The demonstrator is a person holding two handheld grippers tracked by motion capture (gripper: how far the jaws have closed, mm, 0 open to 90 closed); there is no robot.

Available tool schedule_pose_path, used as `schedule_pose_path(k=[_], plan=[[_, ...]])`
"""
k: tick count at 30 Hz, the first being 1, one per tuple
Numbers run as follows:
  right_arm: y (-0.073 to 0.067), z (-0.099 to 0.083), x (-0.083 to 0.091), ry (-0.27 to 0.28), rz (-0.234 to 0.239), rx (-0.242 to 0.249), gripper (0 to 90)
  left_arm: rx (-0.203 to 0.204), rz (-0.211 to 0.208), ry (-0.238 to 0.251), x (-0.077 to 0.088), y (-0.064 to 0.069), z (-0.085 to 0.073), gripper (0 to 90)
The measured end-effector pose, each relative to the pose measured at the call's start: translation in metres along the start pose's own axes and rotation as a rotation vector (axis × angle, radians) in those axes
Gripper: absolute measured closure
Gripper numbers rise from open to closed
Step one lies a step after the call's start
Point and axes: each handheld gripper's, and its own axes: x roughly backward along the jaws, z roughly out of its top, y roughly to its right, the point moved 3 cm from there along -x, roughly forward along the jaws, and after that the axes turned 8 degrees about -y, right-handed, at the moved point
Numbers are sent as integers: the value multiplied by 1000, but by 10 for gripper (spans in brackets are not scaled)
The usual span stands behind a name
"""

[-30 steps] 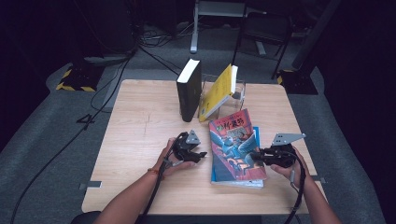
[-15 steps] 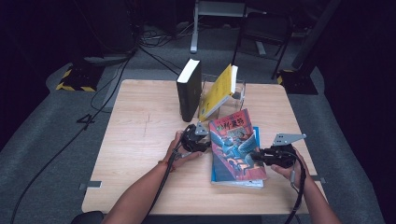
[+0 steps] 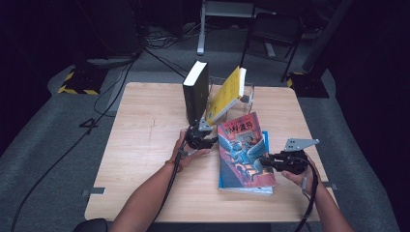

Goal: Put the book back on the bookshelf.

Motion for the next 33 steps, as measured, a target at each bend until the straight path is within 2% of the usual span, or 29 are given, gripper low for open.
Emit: schedule_pose_path(k=[4,7,10,13,15,17,19,22,23,25,28,33], plan=[[-1,1,1,18,11,5,751,12,3,7,-1,-1,5,629],[-4,1,3,32,2,22,761,31,-10,-7,-5,-3,10,669],[-7,3,5,39,-19,46,764,32,-23,-5,-7,-4,13,683],[-8,3,8,53,-8,48,765,46,-17,33,-4,-5,16,689],[-7,2,9,67,2,41,765,31,-6,44,0,-3,18,714],[-9,3,10,74,-3,54,766,22,-1,61,6,-4,18,719],[-11,4,13,94,-1,67,766,39,-28,99,12,-5,19,719],[-14,6,16,116,-8,91,766,26,-24,136,23,-5,20,732],[-16,7,17,125,-12,101,766,24,-35,151,27,-5,20,736],[-20,9,19,137,-20,116,769,6,-31,165,33,-7,21,742],[-23,12,20,146,-27,131,769,14,-30,179,38,-6,24,761],[-25,12,21,157,-42,146,769,25,-68,216,42,-8,27,795]])
